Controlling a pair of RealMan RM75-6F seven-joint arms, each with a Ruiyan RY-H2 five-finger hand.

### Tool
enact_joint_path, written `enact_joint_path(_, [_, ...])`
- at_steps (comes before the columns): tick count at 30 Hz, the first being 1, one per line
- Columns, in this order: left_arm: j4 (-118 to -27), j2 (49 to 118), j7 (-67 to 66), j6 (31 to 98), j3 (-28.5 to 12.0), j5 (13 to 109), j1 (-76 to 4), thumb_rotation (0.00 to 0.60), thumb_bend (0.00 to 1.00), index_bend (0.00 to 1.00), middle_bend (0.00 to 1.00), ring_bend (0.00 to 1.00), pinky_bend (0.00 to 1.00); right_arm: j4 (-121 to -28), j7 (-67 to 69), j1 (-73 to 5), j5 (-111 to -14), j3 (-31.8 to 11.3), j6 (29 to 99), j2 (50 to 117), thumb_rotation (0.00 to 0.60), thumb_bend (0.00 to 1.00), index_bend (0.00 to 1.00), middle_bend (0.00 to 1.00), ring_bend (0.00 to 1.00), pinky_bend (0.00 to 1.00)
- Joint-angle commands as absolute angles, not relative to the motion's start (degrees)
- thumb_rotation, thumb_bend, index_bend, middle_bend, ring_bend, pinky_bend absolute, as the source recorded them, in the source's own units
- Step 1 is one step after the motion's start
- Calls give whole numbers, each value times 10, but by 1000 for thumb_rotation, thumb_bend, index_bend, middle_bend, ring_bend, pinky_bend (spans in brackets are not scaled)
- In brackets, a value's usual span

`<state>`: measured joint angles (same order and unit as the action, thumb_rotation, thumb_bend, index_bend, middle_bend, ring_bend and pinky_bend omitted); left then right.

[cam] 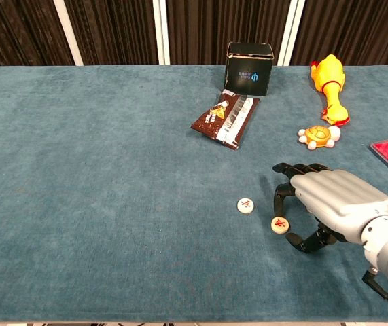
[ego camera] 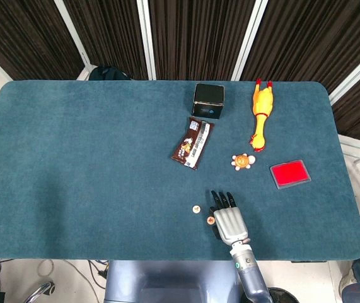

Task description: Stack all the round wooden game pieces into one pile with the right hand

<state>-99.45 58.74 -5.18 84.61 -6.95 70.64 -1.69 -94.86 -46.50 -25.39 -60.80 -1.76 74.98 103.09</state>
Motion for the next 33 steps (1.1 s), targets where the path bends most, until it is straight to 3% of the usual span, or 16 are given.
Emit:
enact_joint_path(1, [-994, 587, -52, 846, -70, 706, -17, 600, 187, 121, 0, 0, 39, -949, -466, -253, -608, -18, 749, 1031, 600, 423, 442, 0, 0, 0])
enact_joint_path(33, [-994, 587, -50, 847, -71, 706, -17, 600, 187, 133, 0, 0, 39, -941, -474, -249, -605, -26, 741, 1044, 600, 423, 479, 0, 0, 0])
